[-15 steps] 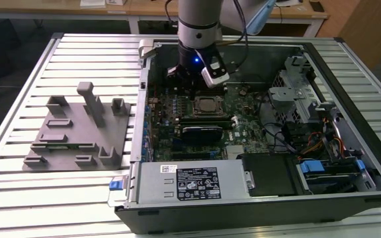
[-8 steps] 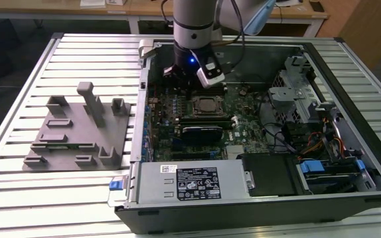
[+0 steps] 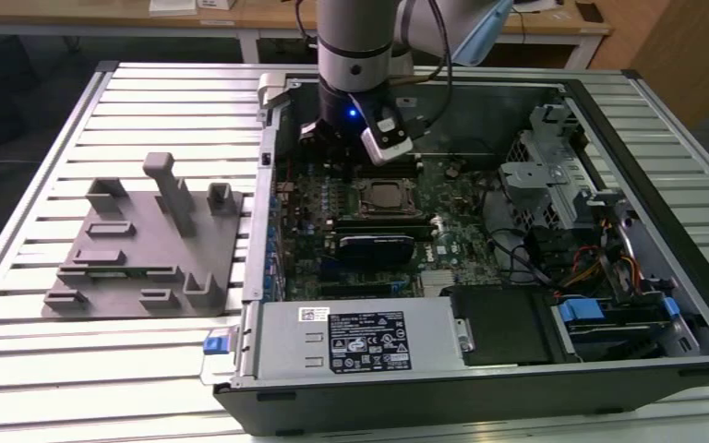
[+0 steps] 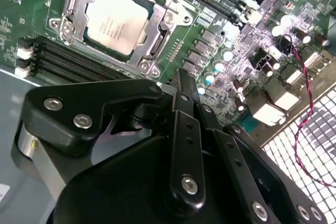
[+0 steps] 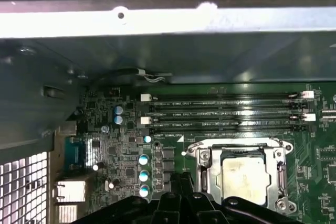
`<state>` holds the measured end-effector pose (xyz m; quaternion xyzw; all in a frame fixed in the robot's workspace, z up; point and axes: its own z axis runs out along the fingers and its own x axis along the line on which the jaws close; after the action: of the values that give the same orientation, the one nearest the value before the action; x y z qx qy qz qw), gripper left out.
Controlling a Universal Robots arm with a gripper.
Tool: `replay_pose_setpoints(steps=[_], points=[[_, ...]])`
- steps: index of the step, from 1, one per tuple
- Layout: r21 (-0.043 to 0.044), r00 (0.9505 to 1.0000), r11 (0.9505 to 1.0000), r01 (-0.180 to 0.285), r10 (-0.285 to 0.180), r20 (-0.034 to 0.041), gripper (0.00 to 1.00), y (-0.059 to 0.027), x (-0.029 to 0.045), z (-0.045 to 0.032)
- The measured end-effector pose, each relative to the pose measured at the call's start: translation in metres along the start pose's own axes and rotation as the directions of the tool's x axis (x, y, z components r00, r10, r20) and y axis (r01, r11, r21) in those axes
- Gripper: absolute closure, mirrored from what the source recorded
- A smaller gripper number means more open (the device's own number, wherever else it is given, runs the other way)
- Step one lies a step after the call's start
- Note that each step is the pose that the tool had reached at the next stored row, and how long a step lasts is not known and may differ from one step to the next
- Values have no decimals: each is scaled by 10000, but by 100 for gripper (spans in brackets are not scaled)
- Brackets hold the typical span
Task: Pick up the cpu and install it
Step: 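Install the first cpu locking lever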
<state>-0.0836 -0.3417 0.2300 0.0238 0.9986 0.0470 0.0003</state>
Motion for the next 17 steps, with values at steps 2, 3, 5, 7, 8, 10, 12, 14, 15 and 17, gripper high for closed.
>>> replay_pose_setpoints(steps=[2,3,5,7,8,10,12,14,15,17], points=[[-53,10000,10000,2,-2,-3,89,1,5,-15],[-79,10000,10000,2,-2,-3,89,2,7,-24],[-139,10000,9999,-1,1,-7,89,4,10,-43],[-226,10000,9997,0,0,-9,89,4,17,-51],[-271,10000,9996,-1,1,-12,89,4,22,-53],[-421,10000,9991,-1,0,-19,89,3,32,-54],[-612,10000,9981,-2,1,-28,89,3,41,-56],[-789,10000,9969,-4,1,-37,89,3,48,-58],[-851,10000,9964,-5,2,-40,89,3,51,-60],[-1007,10000,9949,-5,0,-47,89,3,57,-63]])
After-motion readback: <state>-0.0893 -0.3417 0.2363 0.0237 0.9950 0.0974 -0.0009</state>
